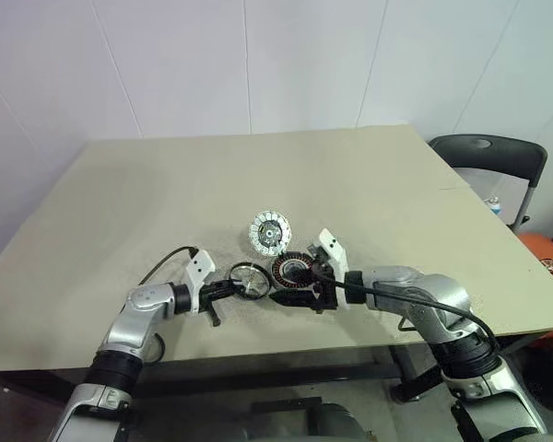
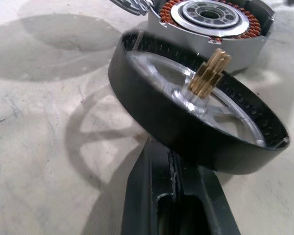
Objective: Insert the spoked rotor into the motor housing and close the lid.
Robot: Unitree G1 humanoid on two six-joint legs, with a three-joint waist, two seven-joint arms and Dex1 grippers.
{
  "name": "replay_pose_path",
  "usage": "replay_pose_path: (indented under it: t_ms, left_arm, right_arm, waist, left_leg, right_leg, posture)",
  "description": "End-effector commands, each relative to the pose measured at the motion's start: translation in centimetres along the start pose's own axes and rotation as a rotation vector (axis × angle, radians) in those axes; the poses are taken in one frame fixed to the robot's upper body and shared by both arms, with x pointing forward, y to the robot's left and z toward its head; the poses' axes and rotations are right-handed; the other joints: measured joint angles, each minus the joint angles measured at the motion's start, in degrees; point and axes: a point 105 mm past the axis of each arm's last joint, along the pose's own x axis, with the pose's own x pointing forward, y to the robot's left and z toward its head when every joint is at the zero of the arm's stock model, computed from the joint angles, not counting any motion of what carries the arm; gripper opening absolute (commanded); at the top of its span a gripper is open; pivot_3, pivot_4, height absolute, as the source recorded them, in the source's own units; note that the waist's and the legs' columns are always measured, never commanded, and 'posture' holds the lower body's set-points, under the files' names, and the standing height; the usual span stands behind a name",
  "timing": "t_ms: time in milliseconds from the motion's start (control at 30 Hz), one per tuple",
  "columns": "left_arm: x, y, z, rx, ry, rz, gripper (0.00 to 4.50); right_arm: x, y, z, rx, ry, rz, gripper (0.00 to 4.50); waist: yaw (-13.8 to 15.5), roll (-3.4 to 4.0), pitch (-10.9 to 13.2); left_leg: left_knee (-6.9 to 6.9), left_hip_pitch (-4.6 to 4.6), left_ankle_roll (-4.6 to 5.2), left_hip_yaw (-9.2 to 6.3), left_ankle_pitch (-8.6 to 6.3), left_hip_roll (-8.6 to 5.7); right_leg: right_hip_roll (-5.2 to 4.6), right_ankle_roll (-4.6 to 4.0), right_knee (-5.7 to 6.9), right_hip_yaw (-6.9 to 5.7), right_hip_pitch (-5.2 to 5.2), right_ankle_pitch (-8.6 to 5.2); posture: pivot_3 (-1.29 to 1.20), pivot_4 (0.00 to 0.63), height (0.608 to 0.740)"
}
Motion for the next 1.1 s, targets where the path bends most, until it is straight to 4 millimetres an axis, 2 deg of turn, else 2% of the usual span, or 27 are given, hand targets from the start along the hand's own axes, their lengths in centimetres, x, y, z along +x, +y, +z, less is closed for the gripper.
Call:
replay_pose_path:
  t_ms: [33, 433, 867, 967, 1100]
  left_arm:
    - [0.4, 0.2, 1.2, 0.034, -0.023, -0.01, 0.0]
    - [1.2, 0.6, 1.7, 0.043, -0.026, -0.008, 0.0]
    - [2.0, 0.4, 2.5, 0.056, -0.048, -0.023, 0.0]
    - [2.0, 0.4, 2.5, 0.057, -0.048, -0.023, 0.0]
    - [2.0, 0.4, 2.5, 0.056, -0.046, -0.022, 0.0]
  right_arm:
    - [0.3, 0.7, 1.4, -0.155, -0.011, -0.007, 3.71]
    - [2.2, 1.6, 2.0, -0.33, 0.036, 0.028, 3.71]
    - [4.5, -0.5, 0.0, -0.355, 0.126, -0.025, 3.71]
    - [4.8, -0.8, -0.1, -0.343, 0.122, -0.032, 3.1]
    - [4.9, -0.9, -0.2, -0.329, 0.111, -0.042, 1.84]
  waist:
    - [0.0, -0.01, 0.0]
    - [0.0, -0.01, 0.0]
    - [-0.1, -0.03, 0.0]
    - [-0.1, -0.04, 0.0]
    - [-0.1, -0.04, 0.0]
  left_leg:
    - [0.0, -0.04, 0.0, -0.01, 0.0, 0.0]
    - [0.0, -0.25, 0.0, -0.01, 0.0, -0.02]
    - [0.0, -0.59, -0.35, -0.01, 0.18, -0.04]
    - [0.0, -0.59, -0.35, 0.0, 0.18, -0.03]
    - [0.0, -0.6, -0.35, -0.02, 0.18, -0.04]
  right_leg:
    - [0.0, 0.0, -0.02, -0.01, -0.02, 0.0]
    - [-0.02, -0.01, -0.03, -0.02, -0.24, 0.0]
    - [-0.03, -0.04, -0.01, -0.01, -0.59, 0.02]
    - [-0.04, -0.04, -0.01, -0.01, -0.59, 0.03]
    - [-0.03, -0.04, -0.01, -0.02, -0.59, 0.02]
  posture:
    - [0.0, 0.0, 0.74]
    - [0.0, 0.0, 0.74]
    - [0.0, 0.0, 0.74]
    - [0.0, 0.0, 0.74]
    - [0.0, 0.0, 0.74]
